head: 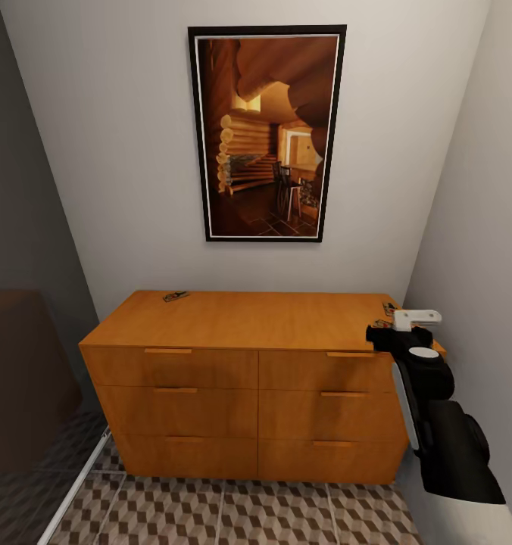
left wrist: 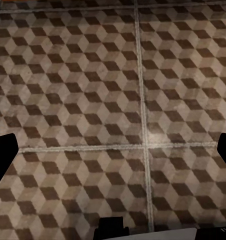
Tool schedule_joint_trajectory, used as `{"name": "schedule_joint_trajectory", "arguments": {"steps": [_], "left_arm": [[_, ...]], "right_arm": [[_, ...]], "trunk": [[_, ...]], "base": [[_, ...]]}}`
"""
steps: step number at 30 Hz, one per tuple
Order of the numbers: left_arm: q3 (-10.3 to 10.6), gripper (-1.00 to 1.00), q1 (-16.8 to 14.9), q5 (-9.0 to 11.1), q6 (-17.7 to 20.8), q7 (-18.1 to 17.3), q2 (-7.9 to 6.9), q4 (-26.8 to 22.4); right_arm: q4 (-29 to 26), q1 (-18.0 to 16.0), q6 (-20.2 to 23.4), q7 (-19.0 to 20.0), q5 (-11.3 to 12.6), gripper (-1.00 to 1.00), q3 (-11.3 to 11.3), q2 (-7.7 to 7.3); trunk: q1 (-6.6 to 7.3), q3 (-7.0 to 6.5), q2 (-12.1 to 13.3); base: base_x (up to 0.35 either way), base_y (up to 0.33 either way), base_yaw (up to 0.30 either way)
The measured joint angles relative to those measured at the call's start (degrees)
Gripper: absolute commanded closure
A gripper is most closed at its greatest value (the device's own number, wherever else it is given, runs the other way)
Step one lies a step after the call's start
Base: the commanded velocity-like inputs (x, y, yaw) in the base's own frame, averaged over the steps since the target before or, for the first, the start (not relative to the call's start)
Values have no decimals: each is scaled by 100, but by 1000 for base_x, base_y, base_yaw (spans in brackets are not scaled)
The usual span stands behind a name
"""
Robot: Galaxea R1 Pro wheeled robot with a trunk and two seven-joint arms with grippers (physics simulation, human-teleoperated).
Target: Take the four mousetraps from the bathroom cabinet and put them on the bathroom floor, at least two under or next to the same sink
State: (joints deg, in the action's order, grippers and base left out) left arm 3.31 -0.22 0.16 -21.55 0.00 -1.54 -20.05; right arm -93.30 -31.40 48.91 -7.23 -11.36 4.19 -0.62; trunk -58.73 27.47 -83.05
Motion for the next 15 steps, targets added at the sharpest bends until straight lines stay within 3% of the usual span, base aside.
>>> {"name": "schedule_joint_trajectory", "arguments": {"steps": [10, 15], "left_arm": [[0, -100, 1, 6, 0, 0, -1, 9], [0, -100, 0, 6, 0, -2, -2, 6]], "right_arm": [[34, -840, 587, 7, 10, -100, -1, 2], [97, -1316, 678, 12, 23, -100, -1, 2]], "trunk": [[0, 0, 0], [0, 0, 0]], "base": [[0, 0, 0], [0, 0, 0]]}}
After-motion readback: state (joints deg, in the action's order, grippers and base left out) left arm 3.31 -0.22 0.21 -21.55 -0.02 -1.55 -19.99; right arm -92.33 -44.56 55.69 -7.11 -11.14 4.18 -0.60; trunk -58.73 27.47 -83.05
